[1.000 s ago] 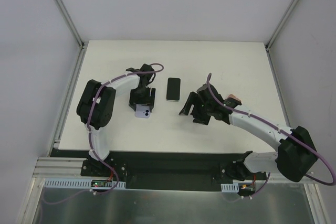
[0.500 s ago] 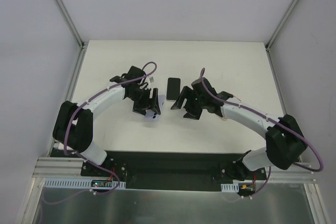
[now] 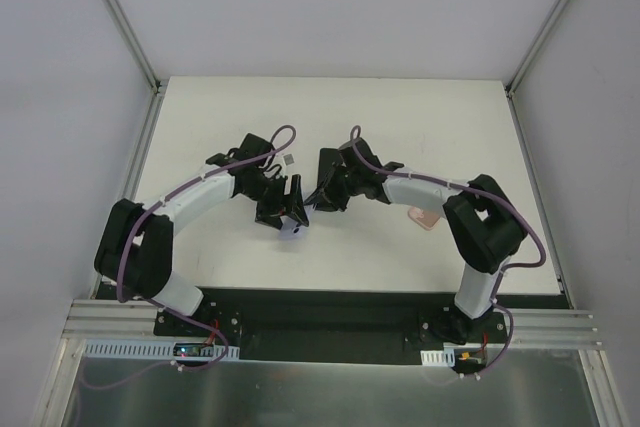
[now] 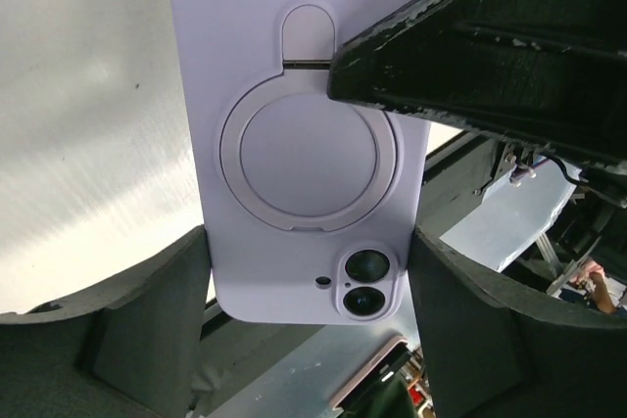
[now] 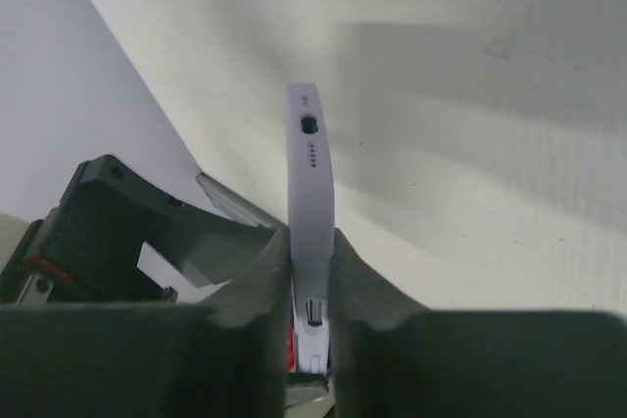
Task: Take the phone out of the phone case
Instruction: Adjust the phone.
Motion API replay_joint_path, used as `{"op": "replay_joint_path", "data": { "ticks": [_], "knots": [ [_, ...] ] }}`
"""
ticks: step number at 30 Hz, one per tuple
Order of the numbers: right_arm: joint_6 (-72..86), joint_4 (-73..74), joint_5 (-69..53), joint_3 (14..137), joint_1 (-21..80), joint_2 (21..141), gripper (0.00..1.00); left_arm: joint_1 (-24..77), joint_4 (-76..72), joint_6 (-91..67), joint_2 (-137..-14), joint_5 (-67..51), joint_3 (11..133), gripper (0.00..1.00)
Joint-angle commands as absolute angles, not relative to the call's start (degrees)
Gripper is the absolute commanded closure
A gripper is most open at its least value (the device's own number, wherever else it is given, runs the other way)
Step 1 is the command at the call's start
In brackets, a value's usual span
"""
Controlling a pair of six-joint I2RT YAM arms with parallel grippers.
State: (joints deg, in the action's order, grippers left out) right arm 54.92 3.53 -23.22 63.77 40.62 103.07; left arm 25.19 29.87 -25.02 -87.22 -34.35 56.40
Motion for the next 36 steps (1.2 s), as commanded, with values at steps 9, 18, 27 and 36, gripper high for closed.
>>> {"op": "replay_joint_path", "data": {
  "ticks": [9, 18, 27, 36],
  "knots": [
    [48.1, -7.8, -31.3, 59.9, 38.1, 94.1, 0.99, 22.1, 27.5, -25.6, -75.2, -45.3, 58.5, 0.06],
    [31.0, -12.6, -46.9, 55.4, 37.0, 82.1, 0.99, 14.5, 18.5, -31.6, -72.8, -60.1, 56.2, 0.08],
    [26.8, -14.0, -52.7, 52.6, 37.0, 76.1, 0.99, 14.7, 2.5, -39.5, -72.9, -68.1, 50.3, 0.12],
    [37.3, -28.3, -56.2, 52.0, 37.0, 81.6, 0.99, 15.7, -31.7, -59.0, -71.5, -74.6, 40.5, 0.28]
  ]
}}
